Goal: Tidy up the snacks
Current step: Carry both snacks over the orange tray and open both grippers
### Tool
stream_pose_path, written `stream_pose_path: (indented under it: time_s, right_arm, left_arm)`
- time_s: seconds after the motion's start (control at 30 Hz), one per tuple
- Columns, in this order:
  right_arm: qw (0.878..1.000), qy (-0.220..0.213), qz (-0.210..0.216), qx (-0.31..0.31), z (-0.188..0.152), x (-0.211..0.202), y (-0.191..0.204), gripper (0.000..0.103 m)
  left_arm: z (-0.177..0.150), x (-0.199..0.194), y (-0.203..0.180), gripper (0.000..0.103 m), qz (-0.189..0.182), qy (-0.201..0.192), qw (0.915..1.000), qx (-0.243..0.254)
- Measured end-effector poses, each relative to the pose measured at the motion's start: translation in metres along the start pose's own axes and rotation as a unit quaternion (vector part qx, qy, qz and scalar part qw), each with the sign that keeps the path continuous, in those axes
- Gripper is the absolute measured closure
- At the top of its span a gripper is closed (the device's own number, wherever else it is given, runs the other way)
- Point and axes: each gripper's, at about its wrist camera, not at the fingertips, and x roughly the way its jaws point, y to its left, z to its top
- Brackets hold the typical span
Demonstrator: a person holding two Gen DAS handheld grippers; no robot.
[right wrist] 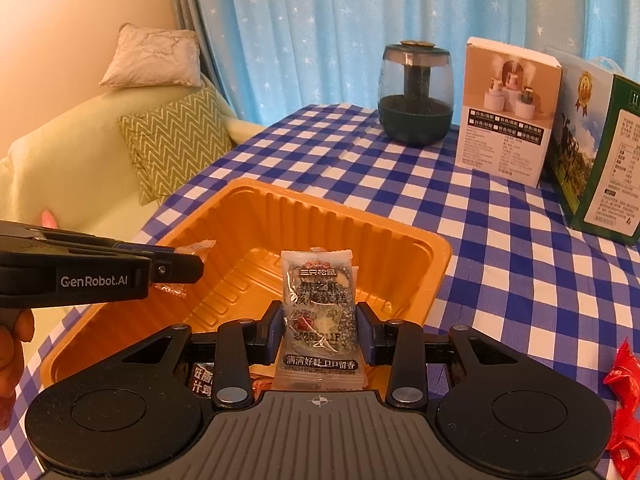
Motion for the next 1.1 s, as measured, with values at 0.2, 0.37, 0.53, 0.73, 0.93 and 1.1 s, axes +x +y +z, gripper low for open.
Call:
stream_pose_path:
  time_s: [0.2, 0.37, 0.53, 0.73, 0.93, 1.1]
  right_arm:
    - [1.0, 0.002, 0.003, -0.001, 0.0, 0.002, -0.001, 0.065]
    - [1.0, 0.004, 0.002, 0.001, 0.0, 0.002, -0.002, 0.065]
    - [1.0, 0.004, 0.004, 0.003, 0.0, 0.002, -0.003, 0.065]
    - [1.0, 0.002, 0.008, 0.012, 0.002, 0.001, -0.005, 0.064]
    - [1.0, -0.008, 0.019, 0.017, 0.003, -0.001, -0.004, 0.064]
    - [0.998, -0.028, 0.051, 0.03, 0.005, -0.003, -0.006, 0.05]
  left_arm:
    - [0.001, 0.005, -0.005, 0.085, 0.001, -0.001, 1.0, 0.006]
    - [0.001, 0.008, -0.006, 0.084, 0.001, 0.004, 1.0, 0.008]
    - [0.002, 0.004, -0.002, 0.072, 0.006, -0.005, 1.0, 0.005]
    - [0.004, -0.004, 0.003, 0.072, 0.018, -0.015, 0.9997, 0.0]
    - [0.005, -0.009, 0.005, 0.072, 0.024, -0.022, 0.9995, -0.005]
    - [0.006, -0.012, 0.009, 0.072, 0.026, -0.026, 0.9991, -0.019]
